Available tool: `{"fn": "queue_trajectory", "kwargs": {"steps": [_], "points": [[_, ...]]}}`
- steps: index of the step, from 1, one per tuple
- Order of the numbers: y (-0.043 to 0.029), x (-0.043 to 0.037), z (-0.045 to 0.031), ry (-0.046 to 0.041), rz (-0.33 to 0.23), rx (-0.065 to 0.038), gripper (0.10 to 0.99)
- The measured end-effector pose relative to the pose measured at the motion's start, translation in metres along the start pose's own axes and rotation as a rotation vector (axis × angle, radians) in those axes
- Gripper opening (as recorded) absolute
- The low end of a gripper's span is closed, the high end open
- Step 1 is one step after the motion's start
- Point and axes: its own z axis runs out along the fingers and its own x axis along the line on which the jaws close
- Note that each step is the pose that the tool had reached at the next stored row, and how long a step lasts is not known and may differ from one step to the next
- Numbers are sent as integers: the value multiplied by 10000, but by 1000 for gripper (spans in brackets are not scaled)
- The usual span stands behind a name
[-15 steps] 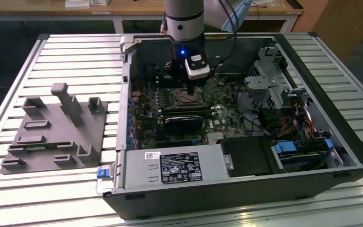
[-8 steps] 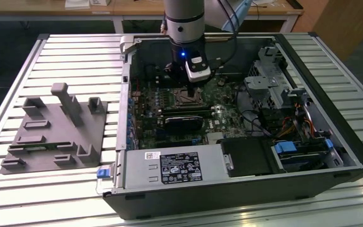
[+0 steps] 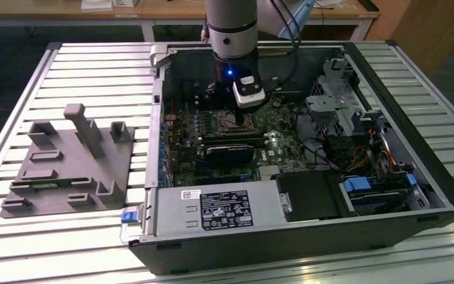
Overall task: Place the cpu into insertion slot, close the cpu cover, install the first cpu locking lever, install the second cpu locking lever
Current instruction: 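Install the second cpu locking lever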
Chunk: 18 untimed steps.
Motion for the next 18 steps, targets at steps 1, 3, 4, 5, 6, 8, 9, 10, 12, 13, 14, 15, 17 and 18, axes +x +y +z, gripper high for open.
{"fn": "queue_trajectory", "kwargs": {"steps": [1, 3, 4, 5, 6, 8, 9, 10, 12, 13, 14, 15, 17, 18], "points": [[-10, -4, 1, 0, -28, -4, 106], [-31, -7, 4, 1, -105, -15, 106], [-42, -3, 6, 2, -155, -24, 106], [-50, 2, 8, 2, -219, -34, 106], [-56, 7, 11, 5, -311, -46, 106], [-58, 12, 18, 7, -558, -84, 106], [-59, 14, 19, 10, -711, -105, 106], [-60, 15, 22, 12, -868, -129, 106], [-59, 16, 31, 17, -1235, -186, 106], [-59, 17, 36, 20, -1413, -212, 106], [-60, 19, 42, 23, -1592, -238, 106], [-60, 20, 47, 25, -1768, -264, 106], [-64, 29, 54, 29, -2044, -304, 106], [-67, 38, 57, 31, -2140, -319, 106]]}}
